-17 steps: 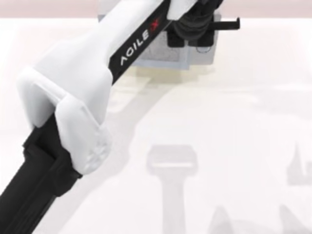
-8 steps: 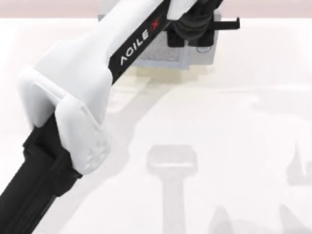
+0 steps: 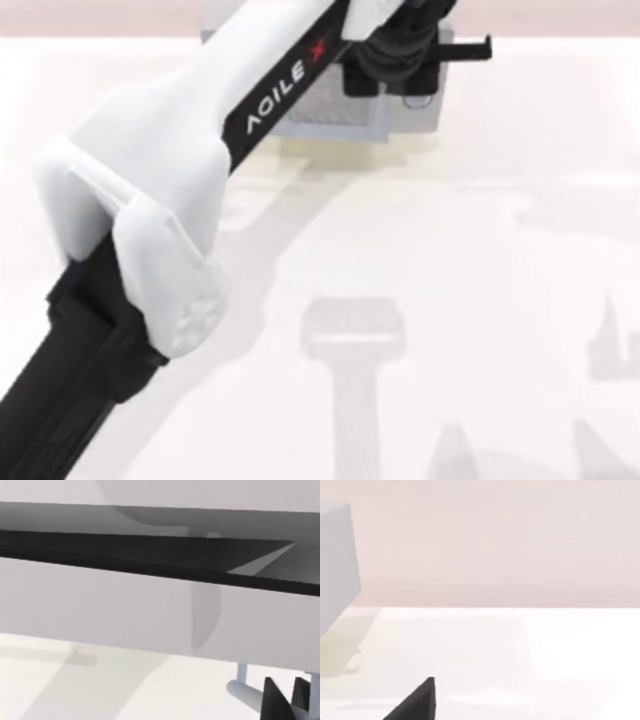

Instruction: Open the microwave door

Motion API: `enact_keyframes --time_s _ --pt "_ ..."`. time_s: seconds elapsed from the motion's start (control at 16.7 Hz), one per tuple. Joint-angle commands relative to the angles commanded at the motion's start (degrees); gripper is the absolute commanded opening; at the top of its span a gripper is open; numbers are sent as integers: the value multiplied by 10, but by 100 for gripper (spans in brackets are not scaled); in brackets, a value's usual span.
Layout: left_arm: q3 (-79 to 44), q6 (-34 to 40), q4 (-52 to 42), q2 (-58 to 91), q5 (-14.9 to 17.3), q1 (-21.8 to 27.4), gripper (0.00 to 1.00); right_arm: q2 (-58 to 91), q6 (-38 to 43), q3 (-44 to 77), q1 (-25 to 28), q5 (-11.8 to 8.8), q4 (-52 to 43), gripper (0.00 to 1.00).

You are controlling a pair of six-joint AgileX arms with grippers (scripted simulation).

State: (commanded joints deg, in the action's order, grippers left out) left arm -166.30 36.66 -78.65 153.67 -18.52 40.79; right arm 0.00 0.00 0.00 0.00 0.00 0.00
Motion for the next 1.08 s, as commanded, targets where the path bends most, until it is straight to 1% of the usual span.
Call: enact_keyframes --time_s 0.24,0.6,0.72,1.08 --pt "42 -10 26 -28 1 -2 0 0 0 0 0 0 0 100" --pt "224 -40 114 -119 11 -6 0 0 0 0 0 0 0 100" --pt "266 -48 137 -141 15 -6 0 0 0 0 0 0 0 100" --pt "284 -52 148 -152 17 -7 0 0 0 0 0 0 0 100"
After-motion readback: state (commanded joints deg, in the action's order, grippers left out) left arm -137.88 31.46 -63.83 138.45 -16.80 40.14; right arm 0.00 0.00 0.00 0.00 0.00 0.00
